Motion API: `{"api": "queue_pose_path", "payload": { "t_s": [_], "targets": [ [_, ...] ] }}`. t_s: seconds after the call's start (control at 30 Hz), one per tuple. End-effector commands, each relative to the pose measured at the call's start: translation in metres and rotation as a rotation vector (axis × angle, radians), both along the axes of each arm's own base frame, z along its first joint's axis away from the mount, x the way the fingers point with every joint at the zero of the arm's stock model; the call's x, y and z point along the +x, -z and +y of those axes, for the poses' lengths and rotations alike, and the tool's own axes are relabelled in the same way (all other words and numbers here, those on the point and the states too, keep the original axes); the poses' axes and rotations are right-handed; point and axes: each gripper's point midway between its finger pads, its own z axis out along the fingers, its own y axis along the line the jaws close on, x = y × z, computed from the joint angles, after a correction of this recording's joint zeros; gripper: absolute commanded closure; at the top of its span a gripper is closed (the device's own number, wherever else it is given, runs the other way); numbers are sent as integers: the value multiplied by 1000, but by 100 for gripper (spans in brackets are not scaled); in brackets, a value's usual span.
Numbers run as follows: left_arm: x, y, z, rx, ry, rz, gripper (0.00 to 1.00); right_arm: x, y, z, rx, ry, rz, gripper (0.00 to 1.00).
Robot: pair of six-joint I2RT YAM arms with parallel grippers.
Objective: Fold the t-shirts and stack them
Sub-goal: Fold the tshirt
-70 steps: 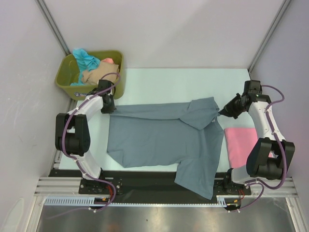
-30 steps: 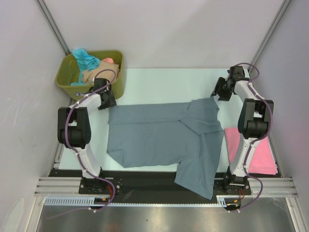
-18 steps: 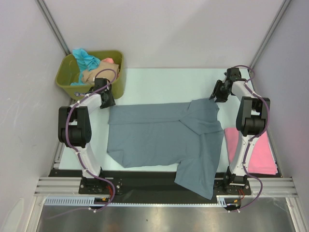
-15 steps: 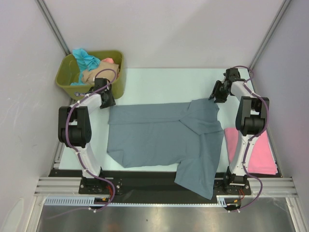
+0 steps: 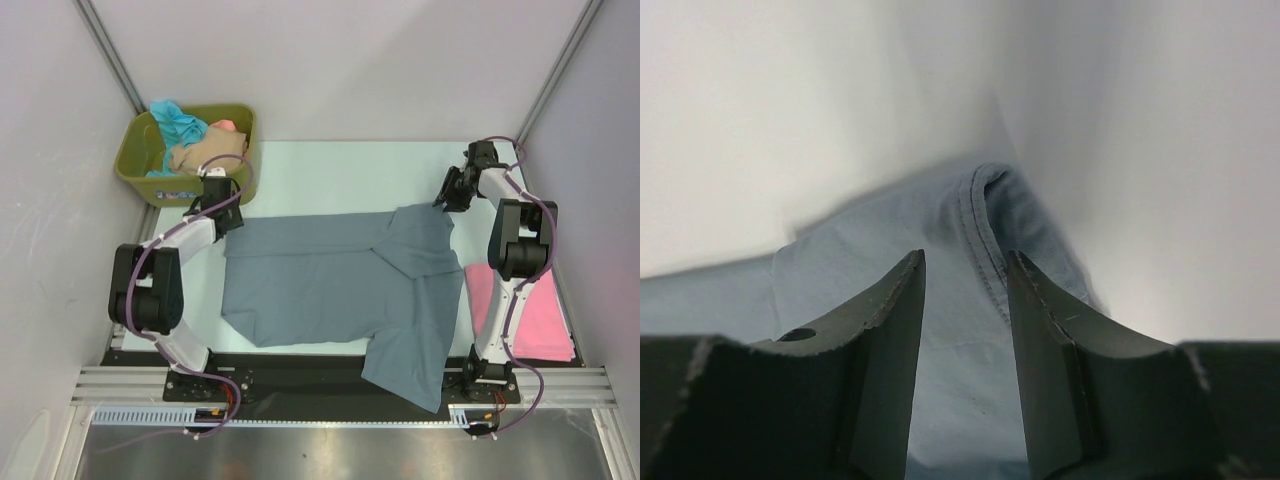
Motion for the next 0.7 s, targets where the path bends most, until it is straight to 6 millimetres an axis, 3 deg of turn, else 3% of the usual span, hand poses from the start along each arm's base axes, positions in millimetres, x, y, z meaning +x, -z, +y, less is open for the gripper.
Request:
{"api": "queue_pose_path", "payload": {
  "t_s": [0.0, 0.4, 0.67],
  "targets": [
    [8, -30, 14, 25, -87, -138, 55, 15, -29, -3, -2, 14, -92, 57],
    [27, -19, 18, 69, -96, -71, 74, 10, -39, -5, 5, 14, -132, 57],
    [5, -11, 29, 228, -87, -23, 64, 1, -44, -6, 26, 21, -154, 57]
  ]
}}
